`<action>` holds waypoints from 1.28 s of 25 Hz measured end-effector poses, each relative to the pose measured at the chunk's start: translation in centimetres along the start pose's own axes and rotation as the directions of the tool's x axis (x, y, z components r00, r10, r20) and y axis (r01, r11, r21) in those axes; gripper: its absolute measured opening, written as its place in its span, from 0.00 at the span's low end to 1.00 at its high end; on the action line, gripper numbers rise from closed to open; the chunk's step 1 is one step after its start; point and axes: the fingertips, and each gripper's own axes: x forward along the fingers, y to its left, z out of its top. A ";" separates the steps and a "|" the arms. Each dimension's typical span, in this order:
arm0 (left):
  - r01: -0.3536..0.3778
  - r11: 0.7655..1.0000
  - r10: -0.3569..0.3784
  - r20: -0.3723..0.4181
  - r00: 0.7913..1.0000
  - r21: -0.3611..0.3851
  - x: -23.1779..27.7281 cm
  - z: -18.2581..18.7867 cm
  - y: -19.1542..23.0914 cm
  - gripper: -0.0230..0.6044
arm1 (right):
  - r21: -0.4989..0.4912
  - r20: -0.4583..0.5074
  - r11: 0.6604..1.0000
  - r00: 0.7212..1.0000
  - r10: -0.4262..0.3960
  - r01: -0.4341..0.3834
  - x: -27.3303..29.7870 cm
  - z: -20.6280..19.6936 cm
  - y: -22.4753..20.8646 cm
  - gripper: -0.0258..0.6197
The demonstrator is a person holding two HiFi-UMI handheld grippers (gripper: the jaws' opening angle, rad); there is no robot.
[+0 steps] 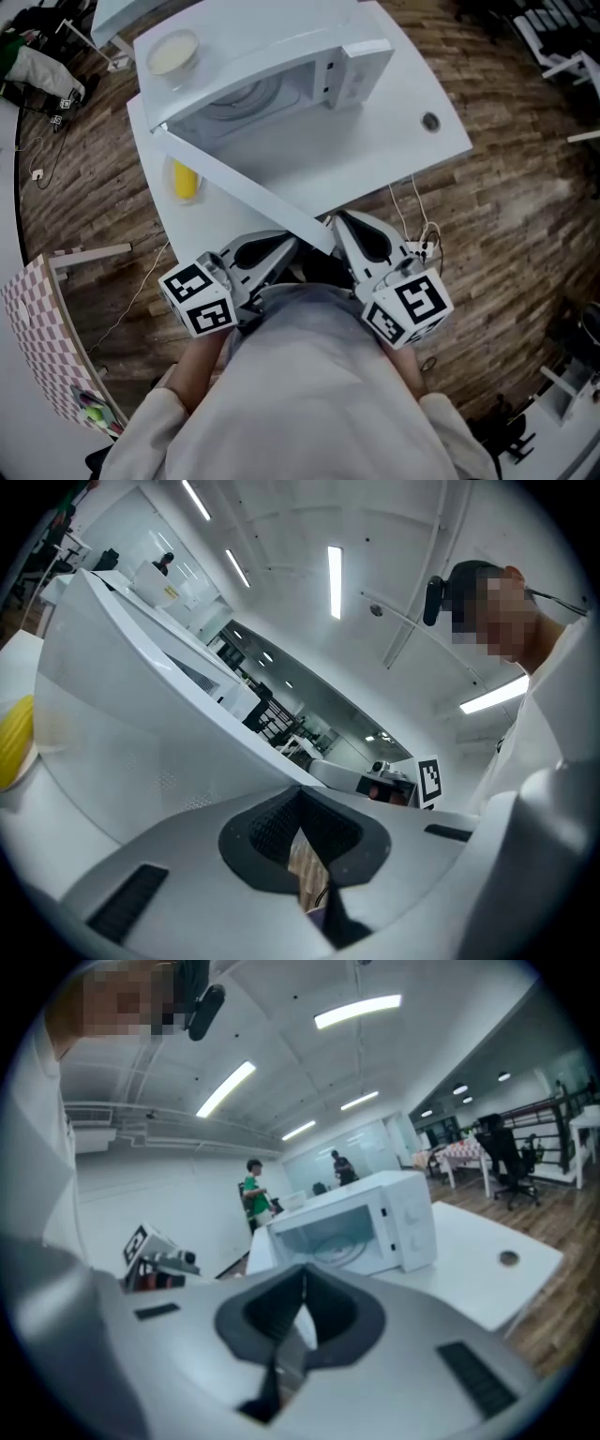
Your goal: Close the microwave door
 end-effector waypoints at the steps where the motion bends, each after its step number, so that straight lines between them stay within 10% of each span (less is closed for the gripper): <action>1: -0.008 1.000 0.008 0.008 1.000 -0.004 0.1 0.1 0.1 0.06 | -0.001 -0.002 1.000 1.000 0.011 -0.011 0.1 0.1 -0.1 0.08; 32: -0.083 0.996 0.086 0.162 0.983 -0.022 3.9 2.6 1.5 0.06 | -0.042 -0.011 0.982 0.983 0.183 -0.183 1.3 2.7 -3.7 0.08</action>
